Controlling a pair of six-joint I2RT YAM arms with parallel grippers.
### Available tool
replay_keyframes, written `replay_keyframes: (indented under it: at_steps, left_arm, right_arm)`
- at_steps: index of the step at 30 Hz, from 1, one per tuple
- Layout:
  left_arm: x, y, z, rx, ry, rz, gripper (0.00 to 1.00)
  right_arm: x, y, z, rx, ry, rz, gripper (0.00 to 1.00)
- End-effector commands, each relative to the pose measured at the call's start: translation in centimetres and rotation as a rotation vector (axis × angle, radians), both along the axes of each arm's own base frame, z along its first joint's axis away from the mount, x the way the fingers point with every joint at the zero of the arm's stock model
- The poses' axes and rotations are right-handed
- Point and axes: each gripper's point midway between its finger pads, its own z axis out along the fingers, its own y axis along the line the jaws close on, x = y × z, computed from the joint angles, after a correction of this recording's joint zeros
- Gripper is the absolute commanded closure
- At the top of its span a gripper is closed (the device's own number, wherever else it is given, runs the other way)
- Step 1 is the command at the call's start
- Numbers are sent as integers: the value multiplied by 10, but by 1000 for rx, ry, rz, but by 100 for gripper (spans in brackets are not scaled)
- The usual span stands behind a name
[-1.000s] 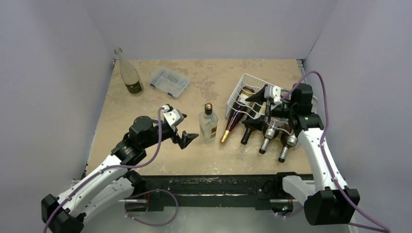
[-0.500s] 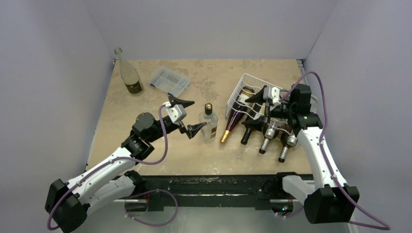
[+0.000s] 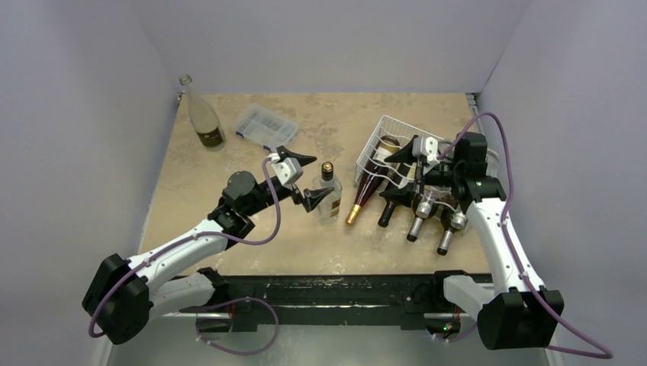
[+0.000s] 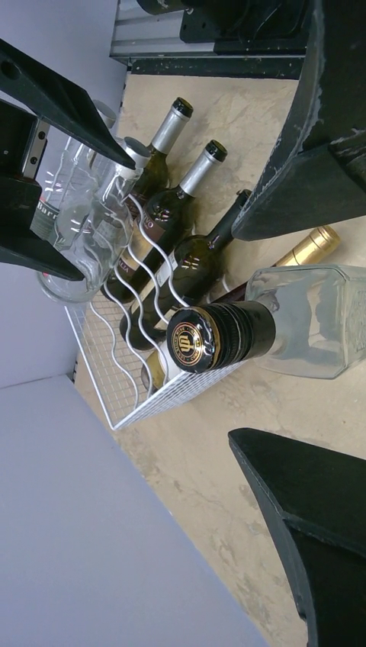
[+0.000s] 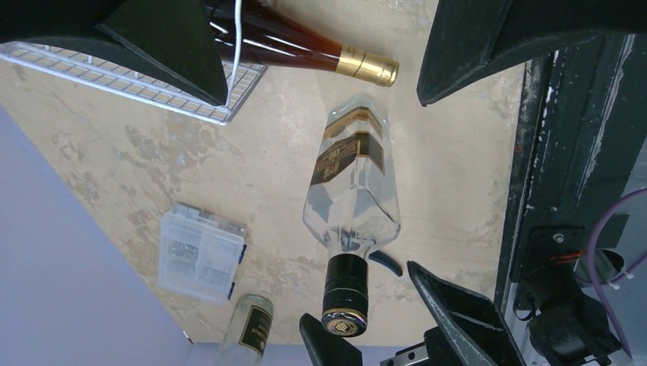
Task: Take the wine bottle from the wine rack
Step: Pick up the wine bottle from the center of the board.
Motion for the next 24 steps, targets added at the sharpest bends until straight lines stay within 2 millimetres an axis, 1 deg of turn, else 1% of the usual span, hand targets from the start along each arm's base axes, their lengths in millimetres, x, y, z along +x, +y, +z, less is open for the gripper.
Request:
replay_keyframes:
  at_steps: [1, 10, 16, 24]
  left_arm:
    - [-2, -9, 26, -90, -38, -40, 7]
    - [6, -15, 21, -102, -17, -29, 8]
    - [9, -24, 21, -93, -11, -36, 19]
    - [13, -30, 20, -82, 1, -26, 31]
  right_arm:
    - [-3, 0, 2, 6, -16, 13, 1]
    - [-2, -1, 1, 5, -15, 10, 1]
    - [-2, -2, 0, 5, -15, 9, 1]
    - [-2, -2, 1, 6, -18, 8, 1]
